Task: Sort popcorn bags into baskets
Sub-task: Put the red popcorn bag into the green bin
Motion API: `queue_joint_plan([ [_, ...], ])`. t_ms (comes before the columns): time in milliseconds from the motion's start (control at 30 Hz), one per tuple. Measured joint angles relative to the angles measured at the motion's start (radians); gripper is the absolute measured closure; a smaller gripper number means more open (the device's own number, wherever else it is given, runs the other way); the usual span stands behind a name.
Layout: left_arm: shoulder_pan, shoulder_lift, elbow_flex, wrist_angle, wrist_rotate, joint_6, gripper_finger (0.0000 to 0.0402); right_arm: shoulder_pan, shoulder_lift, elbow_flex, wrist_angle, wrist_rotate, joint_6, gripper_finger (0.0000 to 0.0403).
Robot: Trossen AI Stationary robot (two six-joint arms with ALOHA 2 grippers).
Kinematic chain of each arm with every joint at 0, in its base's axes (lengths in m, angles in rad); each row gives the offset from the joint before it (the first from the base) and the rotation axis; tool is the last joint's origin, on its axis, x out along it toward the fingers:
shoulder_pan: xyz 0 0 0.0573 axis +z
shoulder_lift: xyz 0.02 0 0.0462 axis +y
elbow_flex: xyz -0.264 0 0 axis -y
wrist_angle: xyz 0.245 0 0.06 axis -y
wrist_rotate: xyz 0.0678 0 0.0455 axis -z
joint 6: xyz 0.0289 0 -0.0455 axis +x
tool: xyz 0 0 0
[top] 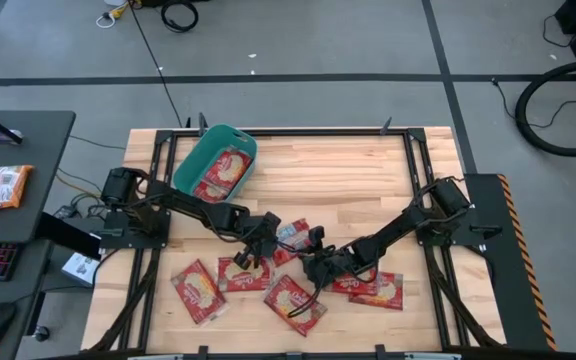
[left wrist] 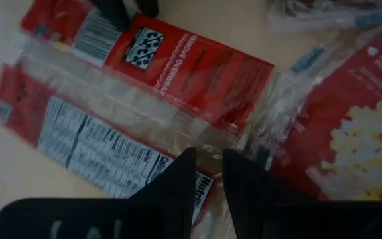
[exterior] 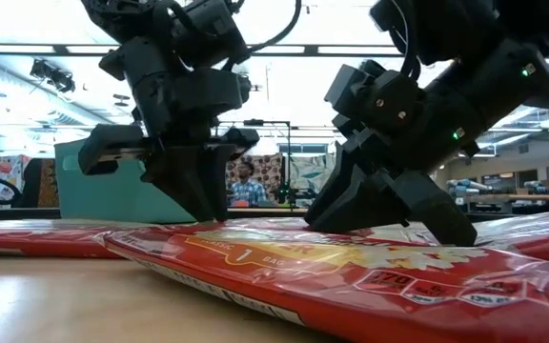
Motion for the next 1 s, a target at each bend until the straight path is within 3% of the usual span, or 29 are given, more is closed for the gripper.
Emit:
queue_joint_plan([
  [300,0.037,-0.044,0.033,-0.007,-0.079,0.018,0.0322,0.015,0.000,0.000,0.024,0.005,-0.037,0.0280],
  [667,0.082,0.068,0.033,0.022,-0.069,0.017,0.0322,-0.001,0.000,-0.001,0.014,-0.013,-0.028,0.0196],
  [1000,0.075,0.097,0.036,0.033,-0.063,0.001,0.0322,-0.012,-0.001,0.000,0.011,0.006,-0.072,0.0197],
])
